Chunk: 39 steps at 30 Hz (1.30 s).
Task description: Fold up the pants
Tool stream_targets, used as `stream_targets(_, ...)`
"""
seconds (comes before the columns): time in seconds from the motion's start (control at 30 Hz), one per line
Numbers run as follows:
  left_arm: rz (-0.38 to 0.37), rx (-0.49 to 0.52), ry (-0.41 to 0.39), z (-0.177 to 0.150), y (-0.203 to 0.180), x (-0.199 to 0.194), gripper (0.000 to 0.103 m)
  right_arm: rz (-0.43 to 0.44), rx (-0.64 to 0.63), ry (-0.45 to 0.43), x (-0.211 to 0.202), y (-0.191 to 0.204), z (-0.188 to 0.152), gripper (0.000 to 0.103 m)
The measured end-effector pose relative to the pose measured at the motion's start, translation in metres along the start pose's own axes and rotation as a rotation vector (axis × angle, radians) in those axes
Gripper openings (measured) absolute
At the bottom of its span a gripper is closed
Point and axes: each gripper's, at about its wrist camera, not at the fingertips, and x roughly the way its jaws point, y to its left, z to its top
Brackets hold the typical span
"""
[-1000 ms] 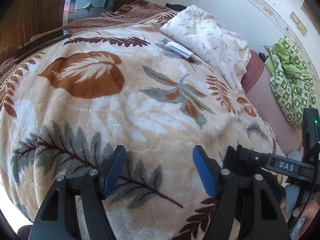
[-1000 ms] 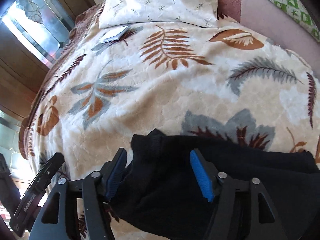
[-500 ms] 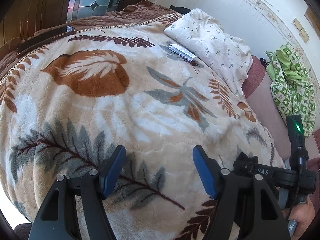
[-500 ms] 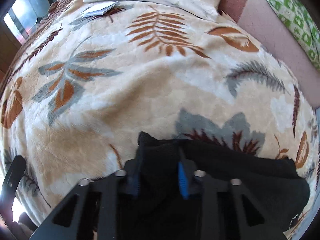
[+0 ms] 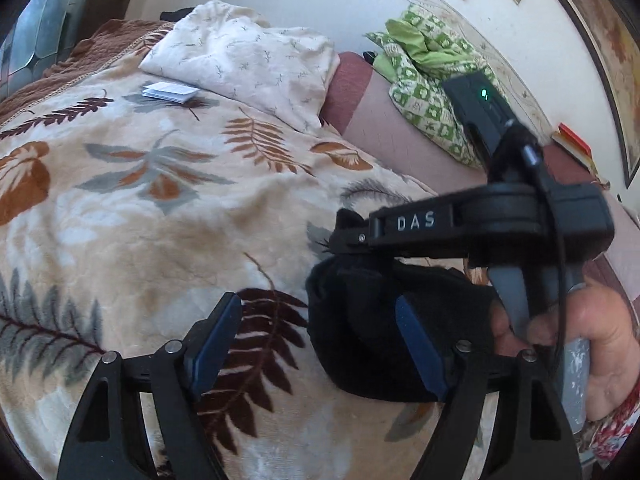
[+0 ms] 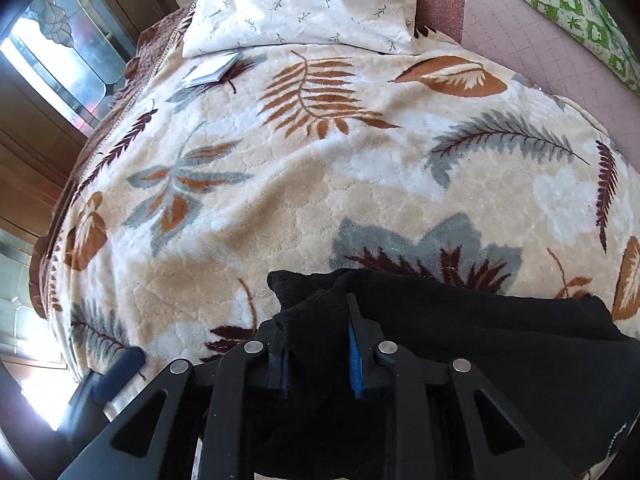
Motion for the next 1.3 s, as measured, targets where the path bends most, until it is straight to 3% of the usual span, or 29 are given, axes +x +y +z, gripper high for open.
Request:
stream_targets(0.2, -0.022, -0.038, 0.038, 0.003, 0.001, 0.018, 0.079, 0.033, -0.018, -0.003, -0.011, -0.005, 0.0, 0.023)
stream_targets(0.23, -0.028, -0.028, 0.056, 0.003, -0.002, 0.021, 0.071, 0.041, -0.015, -0.001, -0.011, -0.006, 0.0, 0.023)
stream_targets(0.27, -0.041, -0.024, 0.079, 0.003, -0.004, 0.026, 0.046, 0.051, -0.013, -0.001, -0.012, -0.008, 0.0, 0.023)
stream_targets(0.3, -0.07, -0.029, 0.111, 0.002, -0.006, 0.032, 0.033, 0.06, -0.009, -0.001, -0.012, -0.01, 0.001, 0.023)
stream_targets(0.33, -0.087, -0.036, 0.133, 0.001, -0.008, 0.036, 0.026, 0.071, -0.003, -0.001, -0.013, -0.011, 0.001, 0.023)
stream_targets(0.43, -0.099, -0.035, 0.139, 0.001, -0.019, 0.039, 0.02, 0.084, 0.005, -0.004, -0.017, -0.019, 0.0, 0.023)
stream_targets(0.73, -0.162, 0.046, 0.138, 0.007, -0.097, 0.037, 0.019, 0.117, 0.061, -0.075, -0.057, -0.082, -0.011, 0.023)
stream_targets(0.9, -0.172, 0.103, 0.192, -0.001, -0.148, 0.063, 0.019, 0.11, 0.129, -0.111, -0.073, -0.138, -0.029, 0.023)
stream_targets(1.13, -0.127, 0.213, 0.292, -0.038, -0.212, 0.108, 0.023, 0.135, 0.283, -0.116, -0.064, -0.22, -0.065, 0.023)
stream_targets(1.23, -0.135, 0.24, 0.327, -0.053, -0.224, 0.113, 0.037, 0.14, 0.33, -0.12, -0.057, -0.244, -0.082, 0.03)
stream_targets(1.3, -0.161, 0.254, 0.347, -0.061, -0.227, 0.105, 0.044, 0.125, 0.369, -0.152, -0.06, -0.259, -0.092, 0.049)
